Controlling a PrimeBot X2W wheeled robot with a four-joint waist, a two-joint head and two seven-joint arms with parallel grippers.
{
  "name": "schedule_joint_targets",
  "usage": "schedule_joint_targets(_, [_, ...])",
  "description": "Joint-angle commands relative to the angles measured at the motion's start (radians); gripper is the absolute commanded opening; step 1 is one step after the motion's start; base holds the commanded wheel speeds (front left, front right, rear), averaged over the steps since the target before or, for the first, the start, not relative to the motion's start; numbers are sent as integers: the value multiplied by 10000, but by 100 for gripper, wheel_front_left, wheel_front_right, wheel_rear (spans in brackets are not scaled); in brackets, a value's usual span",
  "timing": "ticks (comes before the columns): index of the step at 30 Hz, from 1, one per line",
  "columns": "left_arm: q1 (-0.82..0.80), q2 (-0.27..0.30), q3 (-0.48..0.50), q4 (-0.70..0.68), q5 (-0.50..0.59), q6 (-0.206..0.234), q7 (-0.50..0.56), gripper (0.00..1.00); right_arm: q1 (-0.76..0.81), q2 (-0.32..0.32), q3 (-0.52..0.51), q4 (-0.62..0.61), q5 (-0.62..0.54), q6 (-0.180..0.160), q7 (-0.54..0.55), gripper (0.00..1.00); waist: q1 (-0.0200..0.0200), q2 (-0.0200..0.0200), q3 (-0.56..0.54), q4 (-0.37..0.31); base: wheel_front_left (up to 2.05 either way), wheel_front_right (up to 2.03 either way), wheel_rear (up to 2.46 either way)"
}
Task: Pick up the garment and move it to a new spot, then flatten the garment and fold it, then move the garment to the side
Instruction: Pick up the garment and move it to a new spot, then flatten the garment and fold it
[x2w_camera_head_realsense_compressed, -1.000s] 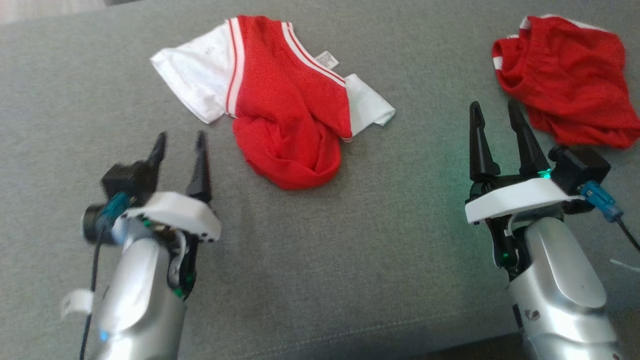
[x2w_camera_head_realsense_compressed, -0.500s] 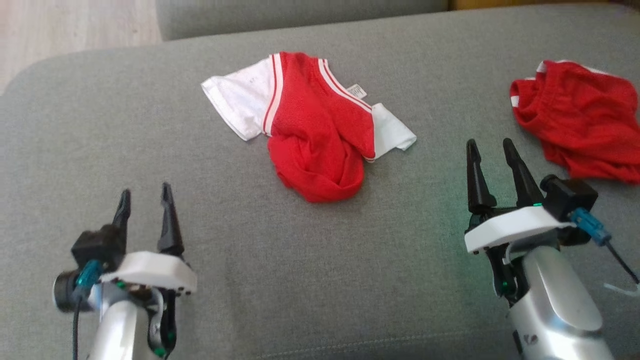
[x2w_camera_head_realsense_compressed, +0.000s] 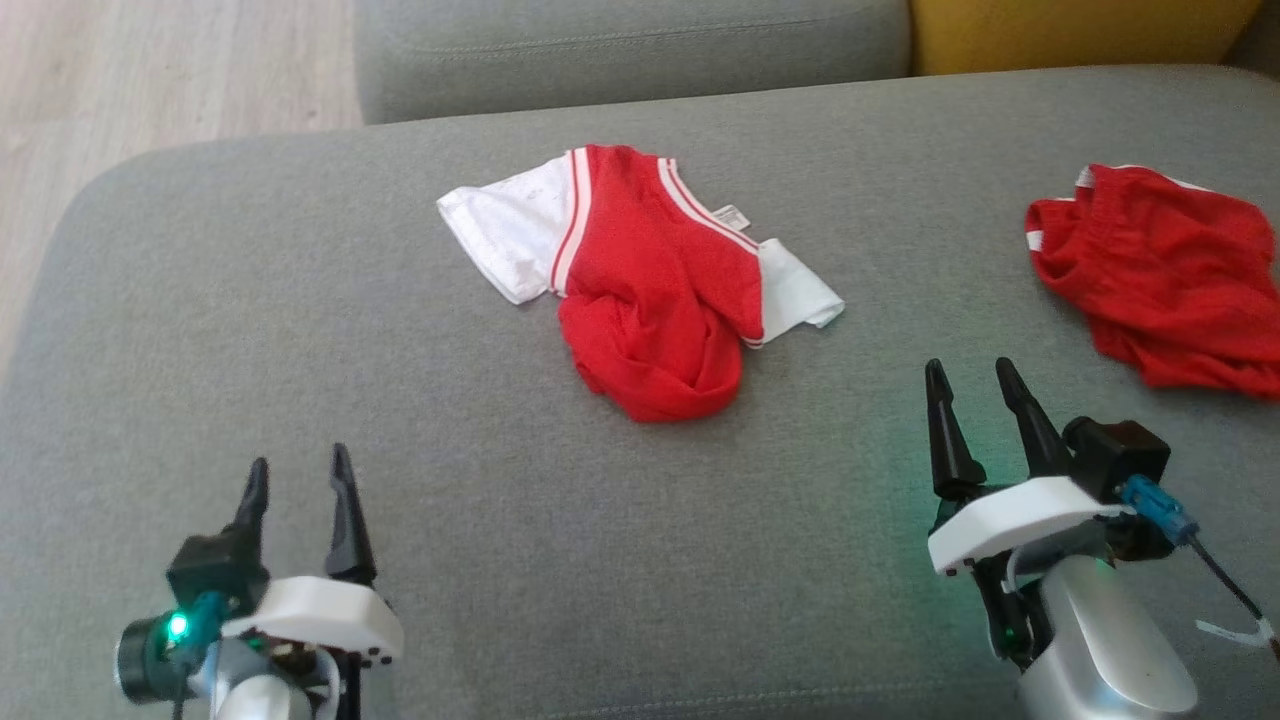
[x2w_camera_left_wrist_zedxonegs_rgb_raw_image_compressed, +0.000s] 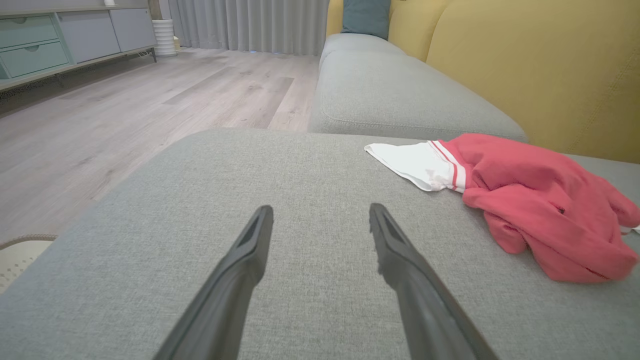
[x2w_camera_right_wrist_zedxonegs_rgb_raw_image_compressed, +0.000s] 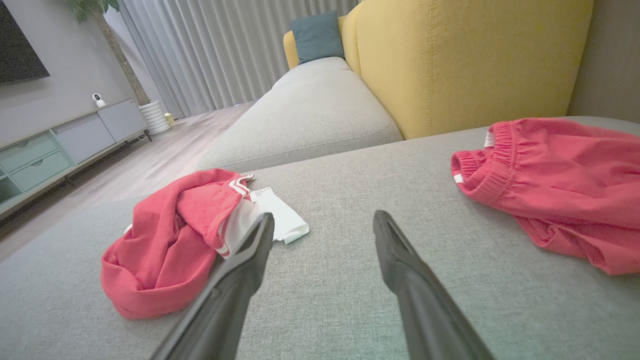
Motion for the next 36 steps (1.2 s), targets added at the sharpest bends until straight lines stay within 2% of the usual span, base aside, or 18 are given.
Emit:
schedule_joint_targets(1, [-251,163,225,-362,105,29,-53,100,-301,18,197,-222,-107,-9,-65,100,1,-1,65,110,0,0,0])
schedule_joint_targets(9, [-738,163,-476,-331,-14,-205,-53,100,-1127,18,35,579,-744,-9,-65,100,1,-1,866,934,0,0,0])
schedule_joint_targets(17, [-1335,162,-1078,-468,-172,-327,-53,100,-2589,18,-860,1999,-1971,-9,-65,100,1,-1,1814,1802,0,0,0])
schedule_joint_targets(26, [-1507,162,-1233,-545,-543,-241,-53,100,-3351,-12,-2254,3451,-3545,-9,-65,100,1,-1,2125,2243,0,0,0])
schedule_joint_targets(31, [-1466,162,-1259,-552,-638,-227,-53,100,-3520,-1,-2741,4060,-3963,-9,-65,100,1,-1,2176,2279,0,0,0])
schedule_joint_targets(32, [-1483,162,-1268,-554,-659,-226,-53,100,-3603,2,-2784,4157,-3978,-9,-65,95,1,-1,2213,2283,0,0,0])
schedule_joint_targets(34, [-1545,162,-1311,-548,-734,-243,-53,100,-3792,8,-2778,4126,-3897,-9,-65,23,1,-1,2274,2299,0,0,0])
schedule_joint_targets(35, [-1565,162,-1331,-515,-754,-256,-53,100,-3820,11,-2744,4107,-3849,-9,-65,0,1,-1,2232,2303,0,0,0])
schedule_joint_targets(36, [-1551,162,-1352,-451,-770,-270,-53,100,-3808,12,-2685,4096,-3709,-9,-65,0,1,-1,2118,2308,0,0,0])
